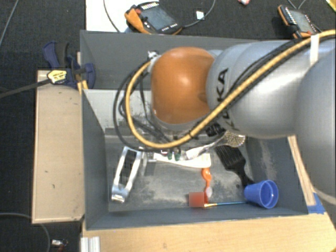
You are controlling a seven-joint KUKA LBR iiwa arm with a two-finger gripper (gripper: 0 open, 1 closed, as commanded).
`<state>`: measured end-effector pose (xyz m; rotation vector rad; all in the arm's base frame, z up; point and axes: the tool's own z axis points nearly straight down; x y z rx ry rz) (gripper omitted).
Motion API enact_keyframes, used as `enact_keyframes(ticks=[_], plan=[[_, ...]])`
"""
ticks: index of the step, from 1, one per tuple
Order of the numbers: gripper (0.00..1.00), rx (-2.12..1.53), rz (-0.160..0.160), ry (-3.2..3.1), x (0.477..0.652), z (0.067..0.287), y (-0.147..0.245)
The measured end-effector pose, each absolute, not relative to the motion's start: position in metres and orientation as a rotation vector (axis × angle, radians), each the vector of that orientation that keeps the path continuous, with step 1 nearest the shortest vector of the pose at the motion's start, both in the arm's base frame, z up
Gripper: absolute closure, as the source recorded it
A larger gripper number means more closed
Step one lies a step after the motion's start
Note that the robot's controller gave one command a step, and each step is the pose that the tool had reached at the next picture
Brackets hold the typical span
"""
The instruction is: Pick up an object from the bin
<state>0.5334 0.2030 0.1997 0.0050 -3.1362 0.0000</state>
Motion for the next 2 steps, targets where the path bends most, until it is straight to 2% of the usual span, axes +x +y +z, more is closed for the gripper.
enact_keyframes(ticks=[1, 2], plan=[[0.0, -0.004, -0.002, -3.144, 0.535, 0.204, 0.202], [0.0, 0.96, 0.0, -2.995, 0.545, 0.104, 0.241]])
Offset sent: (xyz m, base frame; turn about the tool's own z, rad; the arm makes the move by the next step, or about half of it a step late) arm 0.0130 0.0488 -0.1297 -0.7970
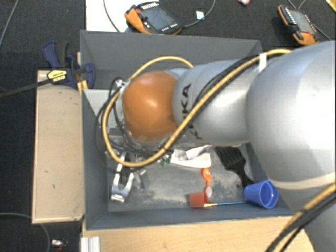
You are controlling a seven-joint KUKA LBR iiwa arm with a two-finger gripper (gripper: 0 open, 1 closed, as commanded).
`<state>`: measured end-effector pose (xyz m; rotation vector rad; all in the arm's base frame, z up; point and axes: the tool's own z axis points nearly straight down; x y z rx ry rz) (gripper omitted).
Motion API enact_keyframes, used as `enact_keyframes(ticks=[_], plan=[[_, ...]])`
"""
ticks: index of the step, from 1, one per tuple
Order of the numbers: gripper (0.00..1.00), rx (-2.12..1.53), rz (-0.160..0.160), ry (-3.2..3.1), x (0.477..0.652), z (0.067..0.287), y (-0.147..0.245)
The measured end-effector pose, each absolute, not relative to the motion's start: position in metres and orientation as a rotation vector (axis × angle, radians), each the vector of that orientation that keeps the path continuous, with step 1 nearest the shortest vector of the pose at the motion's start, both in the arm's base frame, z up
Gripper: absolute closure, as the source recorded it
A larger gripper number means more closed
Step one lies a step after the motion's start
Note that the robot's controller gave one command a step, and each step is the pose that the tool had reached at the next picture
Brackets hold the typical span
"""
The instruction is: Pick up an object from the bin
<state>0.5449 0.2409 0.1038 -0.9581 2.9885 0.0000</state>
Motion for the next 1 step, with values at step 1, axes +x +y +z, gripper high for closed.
enact_keyframes(ticks=[1], plan=[[0.0, -0.641, 0.004, 3.069, 0.5326, 0.1354, 0.2338]])
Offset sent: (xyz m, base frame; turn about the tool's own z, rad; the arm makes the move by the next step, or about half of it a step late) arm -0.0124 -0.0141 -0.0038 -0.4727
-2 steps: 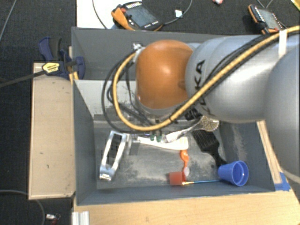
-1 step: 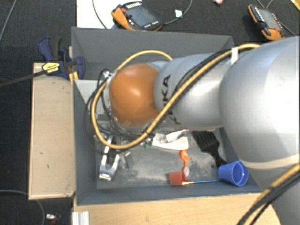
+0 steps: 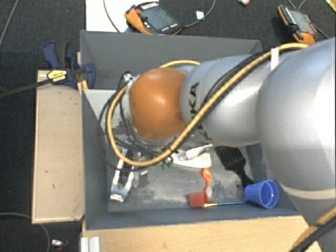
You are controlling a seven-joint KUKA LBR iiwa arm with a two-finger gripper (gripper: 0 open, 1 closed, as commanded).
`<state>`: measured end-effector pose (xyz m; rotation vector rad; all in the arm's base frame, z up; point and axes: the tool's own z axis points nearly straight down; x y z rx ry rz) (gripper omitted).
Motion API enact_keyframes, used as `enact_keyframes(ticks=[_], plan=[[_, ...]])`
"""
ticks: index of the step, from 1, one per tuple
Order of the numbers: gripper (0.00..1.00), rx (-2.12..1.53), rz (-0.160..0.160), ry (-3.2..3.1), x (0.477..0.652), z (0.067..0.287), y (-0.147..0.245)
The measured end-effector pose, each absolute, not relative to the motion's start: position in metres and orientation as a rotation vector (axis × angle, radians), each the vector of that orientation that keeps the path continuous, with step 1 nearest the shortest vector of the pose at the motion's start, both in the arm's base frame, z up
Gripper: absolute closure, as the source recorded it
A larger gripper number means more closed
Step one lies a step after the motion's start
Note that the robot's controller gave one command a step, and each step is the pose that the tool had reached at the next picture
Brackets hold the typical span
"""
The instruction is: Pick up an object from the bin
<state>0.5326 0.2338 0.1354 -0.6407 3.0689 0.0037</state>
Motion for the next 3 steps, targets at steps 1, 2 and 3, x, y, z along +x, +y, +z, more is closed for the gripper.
enact_keyframes(ticks=[1, 2, 3], plan=[[0.0, -1.559, 0.003, 2.727, 0.533, 0.109, 0.229], [0.0, -1.309, 0.001, 2.846, 0.533, 0.07, 0.24], [1.0, -1.94, 0.007, 2.457, 0.532, 0.07, 0.223]])
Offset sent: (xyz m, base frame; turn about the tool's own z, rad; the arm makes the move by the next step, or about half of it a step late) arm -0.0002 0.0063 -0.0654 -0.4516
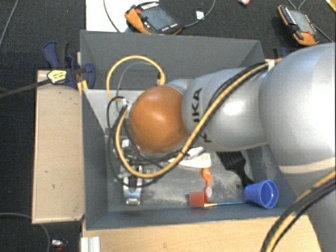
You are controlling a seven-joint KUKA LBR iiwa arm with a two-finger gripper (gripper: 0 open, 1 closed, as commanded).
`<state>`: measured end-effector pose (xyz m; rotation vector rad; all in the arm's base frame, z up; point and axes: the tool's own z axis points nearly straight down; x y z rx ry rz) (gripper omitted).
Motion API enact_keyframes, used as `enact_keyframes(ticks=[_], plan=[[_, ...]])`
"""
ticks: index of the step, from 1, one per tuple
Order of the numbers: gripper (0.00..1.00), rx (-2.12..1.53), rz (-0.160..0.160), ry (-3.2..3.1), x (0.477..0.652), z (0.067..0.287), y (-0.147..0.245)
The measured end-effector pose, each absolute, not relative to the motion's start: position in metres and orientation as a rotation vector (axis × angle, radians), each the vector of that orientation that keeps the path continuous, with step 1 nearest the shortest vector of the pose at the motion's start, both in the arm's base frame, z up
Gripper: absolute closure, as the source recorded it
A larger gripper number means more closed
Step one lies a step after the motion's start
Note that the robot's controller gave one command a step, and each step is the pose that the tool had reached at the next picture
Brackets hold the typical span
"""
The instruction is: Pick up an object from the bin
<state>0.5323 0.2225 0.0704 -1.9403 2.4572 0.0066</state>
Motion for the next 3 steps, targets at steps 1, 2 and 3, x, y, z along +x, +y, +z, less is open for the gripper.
enact_keyframes(ticks=[1, 2, 3], plan=[[1.0, -1.938, 0.007, 2.459, 0.532, 0.071, 0.223], [1.0, -1.936, 0.009, 2.463, 0.531, 0.077, 0.222], [1.0, -1.932, 0.01, 2.467, 0.53, 0.091, 0.222]])
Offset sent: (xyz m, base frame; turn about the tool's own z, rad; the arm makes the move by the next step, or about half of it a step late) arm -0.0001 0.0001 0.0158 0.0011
